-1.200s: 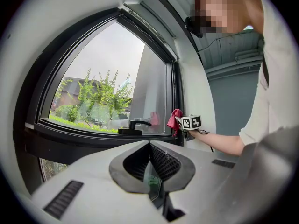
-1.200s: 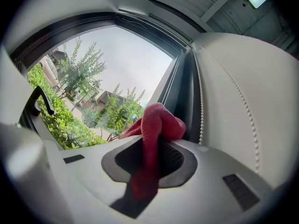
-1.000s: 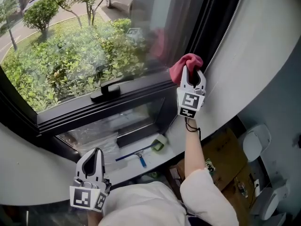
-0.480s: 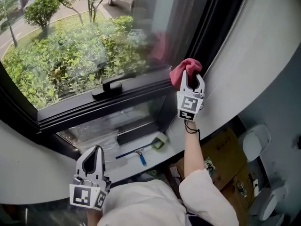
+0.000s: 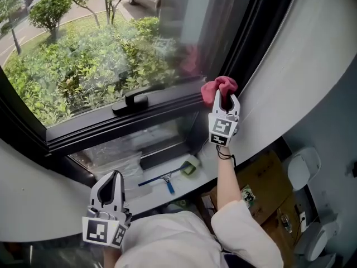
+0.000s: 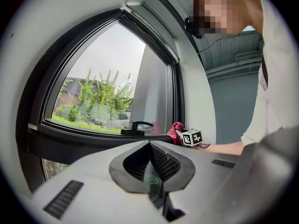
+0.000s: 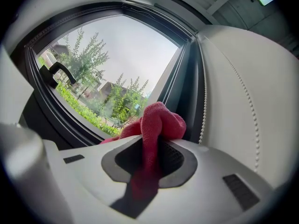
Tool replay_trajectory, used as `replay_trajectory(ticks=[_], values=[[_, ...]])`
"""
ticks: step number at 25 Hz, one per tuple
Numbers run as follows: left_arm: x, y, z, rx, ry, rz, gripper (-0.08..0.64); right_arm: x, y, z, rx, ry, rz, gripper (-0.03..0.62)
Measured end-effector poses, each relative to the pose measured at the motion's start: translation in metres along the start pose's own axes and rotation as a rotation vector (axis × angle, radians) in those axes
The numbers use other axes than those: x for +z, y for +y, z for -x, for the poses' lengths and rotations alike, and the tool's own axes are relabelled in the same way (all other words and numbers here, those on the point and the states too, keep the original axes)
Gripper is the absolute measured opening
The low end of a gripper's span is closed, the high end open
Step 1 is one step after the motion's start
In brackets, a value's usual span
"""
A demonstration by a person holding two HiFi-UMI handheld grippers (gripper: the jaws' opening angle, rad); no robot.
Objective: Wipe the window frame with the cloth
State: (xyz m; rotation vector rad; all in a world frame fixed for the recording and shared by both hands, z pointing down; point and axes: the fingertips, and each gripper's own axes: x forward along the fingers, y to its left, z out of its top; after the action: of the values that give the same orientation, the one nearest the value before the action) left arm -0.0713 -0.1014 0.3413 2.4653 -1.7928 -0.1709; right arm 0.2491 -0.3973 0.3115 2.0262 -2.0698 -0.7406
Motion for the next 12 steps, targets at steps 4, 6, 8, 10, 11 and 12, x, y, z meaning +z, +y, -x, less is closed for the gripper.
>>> replay_trajectory(ticks=[4,6,8,10,11,12], values=[[0.001,0.005,0.005,0.012,-0.001,0.001,0.008,-0.02,0.009,0.006,0.013,0.044,-0.017,0.089],[0.001,0.006,0.007,0.014,-0.002,0.0,0.009,-0.027,0.011,0.008,0.018,0.055,-0.043,0.089],[0.001,0.006,0.009,0.016,-0.003,0.0,0.008,-0.028,0.01,0.008,0.021,0.058,-0.059,0.089],[0.001,0.006,0.01,0.018,-0.004,0.002,0.008,-0.028,0.01,0.007,0.024,0.06,-0.064,0.089],[0.0,0.006,0.011,0.019,-0.004,0.003,0.008,-0.028,0.01,0.007,0.027,0.062,-0.066,0.089],[0.0,0.006,0.012,0.02,-0.004,0.003,0.008,-0.028,0.011,0.007,0.029,0.064,-0.067,0.089]])
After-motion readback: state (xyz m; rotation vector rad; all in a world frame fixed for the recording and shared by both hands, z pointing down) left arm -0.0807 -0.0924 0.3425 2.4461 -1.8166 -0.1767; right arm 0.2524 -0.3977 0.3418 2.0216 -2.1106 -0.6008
